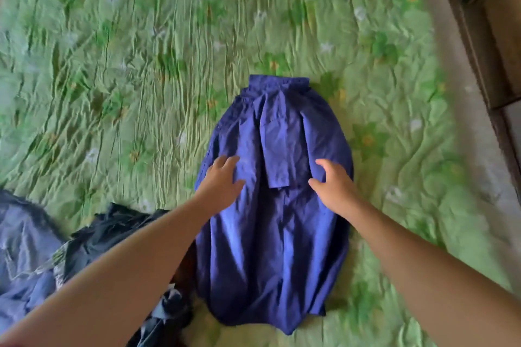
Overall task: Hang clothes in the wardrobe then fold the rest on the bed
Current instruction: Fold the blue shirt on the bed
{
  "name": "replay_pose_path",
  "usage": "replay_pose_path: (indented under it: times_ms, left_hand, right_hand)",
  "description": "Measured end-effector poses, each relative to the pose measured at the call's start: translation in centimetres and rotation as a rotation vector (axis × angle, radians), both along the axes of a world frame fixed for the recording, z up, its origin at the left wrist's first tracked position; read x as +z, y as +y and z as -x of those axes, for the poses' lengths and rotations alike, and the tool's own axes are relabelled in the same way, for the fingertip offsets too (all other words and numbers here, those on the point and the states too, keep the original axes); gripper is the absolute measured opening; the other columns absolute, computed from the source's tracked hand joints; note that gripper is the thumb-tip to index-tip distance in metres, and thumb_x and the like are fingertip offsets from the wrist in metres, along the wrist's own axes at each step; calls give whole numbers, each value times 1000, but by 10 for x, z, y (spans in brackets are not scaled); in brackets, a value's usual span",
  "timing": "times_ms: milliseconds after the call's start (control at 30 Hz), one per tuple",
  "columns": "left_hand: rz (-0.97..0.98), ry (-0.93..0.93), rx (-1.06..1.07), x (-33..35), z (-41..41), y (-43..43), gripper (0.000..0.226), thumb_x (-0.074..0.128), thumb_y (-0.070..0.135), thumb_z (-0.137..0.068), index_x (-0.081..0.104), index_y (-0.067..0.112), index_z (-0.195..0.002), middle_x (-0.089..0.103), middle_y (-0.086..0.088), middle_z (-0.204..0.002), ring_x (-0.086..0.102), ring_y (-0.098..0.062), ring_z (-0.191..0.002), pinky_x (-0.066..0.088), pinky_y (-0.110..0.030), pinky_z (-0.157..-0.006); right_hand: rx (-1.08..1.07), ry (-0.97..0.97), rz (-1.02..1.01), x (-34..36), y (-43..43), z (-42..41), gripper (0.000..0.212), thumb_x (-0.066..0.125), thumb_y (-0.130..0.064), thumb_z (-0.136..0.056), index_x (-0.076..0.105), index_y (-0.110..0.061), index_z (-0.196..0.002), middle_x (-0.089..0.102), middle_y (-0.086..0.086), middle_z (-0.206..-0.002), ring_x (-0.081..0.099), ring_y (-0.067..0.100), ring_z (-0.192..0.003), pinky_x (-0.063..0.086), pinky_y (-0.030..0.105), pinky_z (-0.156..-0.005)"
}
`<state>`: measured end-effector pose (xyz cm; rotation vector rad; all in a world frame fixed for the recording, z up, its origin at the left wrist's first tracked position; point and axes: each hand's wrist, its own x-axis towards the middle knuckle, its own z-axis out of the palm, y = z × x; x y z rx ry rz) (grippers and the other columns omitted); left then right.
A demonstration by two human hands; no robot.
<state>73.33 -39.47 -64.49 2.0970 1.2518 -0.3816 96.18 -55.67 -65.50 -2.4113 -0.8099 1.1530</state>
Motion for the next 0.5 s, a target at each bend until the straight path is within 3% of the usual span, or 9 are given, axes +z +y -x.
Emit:
replay_pose_path:
  times_ms: [100,200,267,333,433,500]
  left_hand:
    - [73,143,-132,-48,35,-49,74,59,39,-97,18,31,-159,0,-9,-168,4,-32,-154,30,-52,-117]
    - [39,323,-343,-84,62,-94,86,54,55,-95,-2,40,-158,-21,-7,-166,-15,-29,-154,19,-54,-120]
    - [-20,384,-438,-105,74,-113,94,52,62,-93,-13,40,-157,-29,-10,-163,-21,-33,-152,12,-59,-121]
    - [-77,386,-480,-122,81,-122,100,52,65,-91,-21,38,-155,-35,-13,-160,-25,-36,-150,8,-63,-120]
    - [-103,366,-495,-137,84,-121,101,51,67,-91,-23,39,-153,-38,-14,-158,-28,-37,-149,4,-66,-119]
    - [-153,299,-470,-137,87,-123,100,54,67,-89,-15,40,-156,-30,-12,-162,-22,-34,-152,8,-66,-119]
  right_hand:
    - [208,-54,148,-46,-43,31,65,64,-35,-95,40,-19,-153,42,16,-151,43,38,-136,37,43,-110]
    - [367,-100,311,-78,-80,64,74,60,-51,-94,24,-36,-157,11,8,-166,16,32,-150,37,55,-111]
    - [450,-190,359,-97,-100,81,87,59,-58,-92,8,-40,-159,-13,4,-168,-2,30,-154,31,63,-112]
    - [514,-299,340,-112,-110,92,101,62,-63,-87,-3,-38,-160,-22,7,-166,-8,34,-154,28,69,-112]
    - [533,-371,325,-125,-113,98,107,62,-67,-84,-8,-35,-159,-23,11,-165,-8,37,-154,27,72,-110]
    - [499,-394,283,-124,-114,99,105,65,-65,-83,1,-37,-160,-16,10,-167,-2,35,-154,27,70,-110]
